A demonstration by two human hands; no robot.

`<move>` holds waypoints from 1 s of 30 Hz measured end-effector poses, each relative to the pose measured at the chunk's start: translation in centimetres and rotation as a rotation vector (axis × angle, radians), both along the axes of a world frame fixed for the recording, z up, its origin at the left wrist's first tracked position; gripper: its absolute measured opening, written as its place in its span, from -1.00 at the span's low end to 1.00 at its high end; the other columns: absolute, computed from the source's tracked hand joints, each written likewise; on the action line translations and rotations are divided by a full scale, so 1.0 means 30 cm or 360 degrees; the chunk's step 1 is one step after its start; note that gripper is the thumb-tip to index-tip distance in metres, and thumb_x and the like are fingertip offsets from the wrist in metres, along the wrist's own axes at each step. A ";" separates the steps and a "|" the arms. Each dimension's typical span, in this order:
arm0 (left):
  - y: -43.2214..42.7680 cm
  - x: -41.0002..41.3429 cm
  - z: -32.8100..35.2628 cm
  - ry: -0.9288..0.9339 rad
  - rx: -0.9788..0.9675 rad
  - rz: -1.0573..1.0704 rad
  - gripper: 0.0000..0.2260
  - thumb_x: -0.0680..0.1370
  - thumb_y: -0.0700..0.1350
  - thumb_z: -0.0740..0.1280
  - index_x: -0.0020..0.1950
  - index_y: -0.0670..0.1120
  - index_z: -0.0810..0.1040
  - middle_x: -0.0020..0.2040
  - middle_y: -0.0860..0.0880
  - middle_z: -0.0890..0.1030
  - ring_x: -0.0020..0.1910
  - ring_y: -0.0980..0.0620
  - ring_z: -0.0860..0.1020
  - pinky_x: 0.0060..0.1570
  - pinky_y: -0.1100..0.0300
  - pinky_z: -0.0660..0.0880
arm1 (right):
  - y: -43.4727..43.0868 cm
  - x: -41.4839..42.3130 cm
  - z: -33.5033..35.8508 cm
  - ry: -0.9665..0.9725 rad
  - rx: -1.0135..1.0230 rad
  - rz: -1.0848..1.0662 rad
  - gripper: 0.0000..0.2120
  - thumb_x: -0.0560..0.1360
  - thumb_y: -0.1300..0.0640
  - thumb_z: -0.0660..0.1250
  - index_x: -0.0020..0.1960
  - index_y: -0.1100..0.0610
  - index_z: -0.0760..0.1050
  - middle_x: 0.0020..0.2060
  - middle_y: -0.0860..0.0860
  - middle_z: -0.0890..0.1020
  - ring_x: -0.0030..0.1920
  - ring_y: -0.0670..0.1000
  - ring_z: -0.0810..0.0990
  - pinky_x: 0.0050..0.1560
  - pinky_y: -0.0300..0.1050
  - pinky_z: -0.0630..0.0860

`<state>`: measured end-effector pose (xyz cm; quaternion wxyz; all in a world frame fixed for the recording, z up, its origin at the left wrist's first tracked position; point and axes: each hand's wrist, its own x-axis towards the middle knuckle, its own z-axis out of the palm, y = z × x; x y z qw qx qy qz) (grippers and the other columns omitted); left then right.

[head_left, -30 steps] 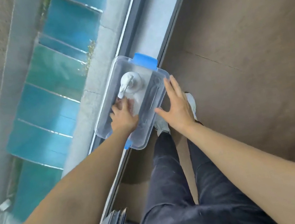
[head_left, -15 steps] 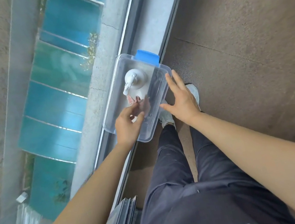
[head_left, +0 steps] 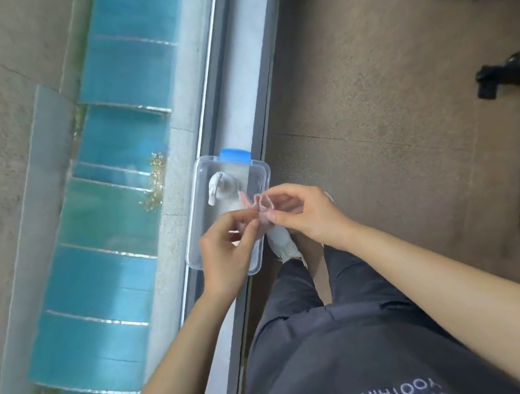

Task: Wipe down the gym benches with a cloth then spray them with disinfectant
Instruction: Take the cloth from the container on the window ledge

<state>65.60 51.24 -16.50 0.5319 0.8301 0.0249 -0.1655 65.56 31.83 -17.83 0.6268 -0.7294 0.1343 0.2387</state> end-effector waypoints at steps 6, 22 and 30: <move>-0.119 -0.021 0.117 -0.0162 0.0005 -0.0475 -0.80 0.55 -0.09 0.44 0.12 0.16 0.69 -0.13 0.10 0.70 -0.22 0.13 0.59 -0.16 0.21 0.58 | -0.089 -0.137 0.144 -0.0056 0.0067 -0.0402 -0.94 0.56 0.22 0.44 -0.04 0.09 0.67 -0.19 -0.03 0.67 -0.21 -0.22 0.56 -0.13 -0.38 0.48; -0.879 -0.426 0.245 0.0020 -0.0037 -0.0626 -0.93 0.51 -0.13 0.55 -0.13 0.02 0.72 -0.19 0.11 0.73 -0.20 0.14 0.66 -0.09 0.21 0.57 | -0.706 -0.864 0.224 0.0051 0.0203 -0.1421 -0.83 0.44 0.36 0.34 -0.16 0.11 0.58 -0.29 0.00 0.57 -0.19 -0.01 0.49 -0.07 -0.10 0.39; -1.361 -0.798 0.306 -0.0047 -0.0069 -0.1487 -0.85 0.54 -0.26 0.50 0.01 -0.01 0.69 -0.23 0.06 0.72 -0.28 0.25 0.64 -0.20 0.43 0.49 | -1.059 -1.353 0.260 -0.0082 -0.0257 -0.1485 -0.38 0.48 0.14 0.52 0.46 -0.12 0.38 0.23 -0.25 0.53 0.20 -0.36 0.47 0.16 -0.47 0.37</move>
